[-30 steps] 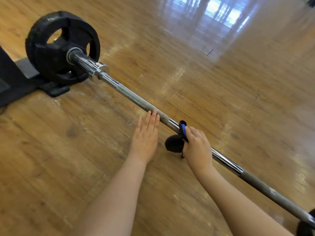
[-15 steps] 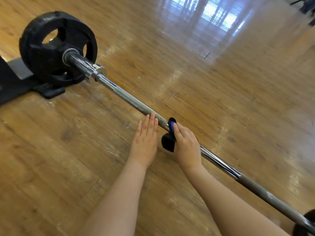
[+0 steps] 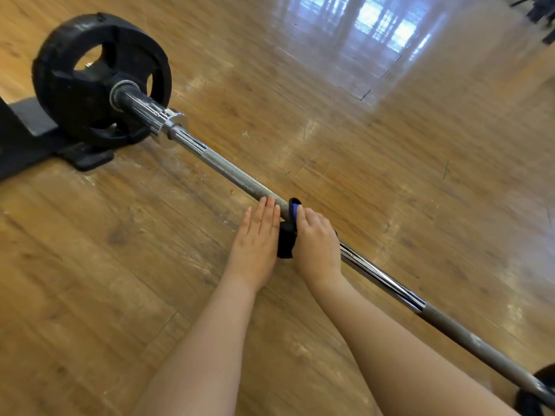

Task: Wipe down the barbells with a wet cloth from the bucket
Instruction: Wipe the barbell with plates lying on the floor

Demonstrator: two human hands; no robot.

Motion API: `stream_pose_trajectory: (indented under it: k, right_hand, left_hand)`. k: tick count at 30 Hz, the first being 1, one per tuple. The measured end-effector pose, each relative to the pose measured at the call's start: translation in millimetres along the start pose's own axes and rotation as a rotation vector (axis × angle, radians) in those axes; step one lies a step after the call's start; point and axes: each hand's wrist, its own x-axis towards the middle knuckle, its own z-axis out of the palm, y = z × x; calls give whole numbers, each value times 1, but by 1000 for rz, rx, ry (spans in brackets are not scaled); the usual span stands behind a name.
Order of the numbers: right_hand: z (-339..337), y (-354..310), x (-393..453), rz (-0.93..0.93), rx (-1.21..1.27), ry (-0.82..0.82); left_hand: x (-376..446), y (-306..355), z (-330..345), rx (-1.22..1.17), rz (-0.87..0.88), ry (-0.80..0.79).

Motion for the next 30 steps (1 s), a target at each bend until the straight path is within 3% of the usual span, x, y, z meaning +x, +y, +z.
stream_pose_trajectory:
  k: [6, 11, 17, 20, 25, 30]
  right_hand:
    - [-19, 55, -58, 114, 11, 50]
    - [-22, 43, -56, 232, -21, 32]
    - [-12, -7, -2, 117, -34, -69]
    - [-11, 3, -5, 75, -25, -65]
    - [-25, 59, -63, 144, -58, -6]
    - [-30, 44, -65, 261, -89, 16]
  left_hand:
    - [-4, 0, -4, -14, 11, -44]
    - [1, 1, -6, 54, 1, -52]
    - [5, -1, -9, 85, 19, -55]
    - [5, 0, -10, 77, 11, -52]
    - [-1, 1, -11, 34, 9, -53]
    - [-4, -3, -11, 62, 29, -74]
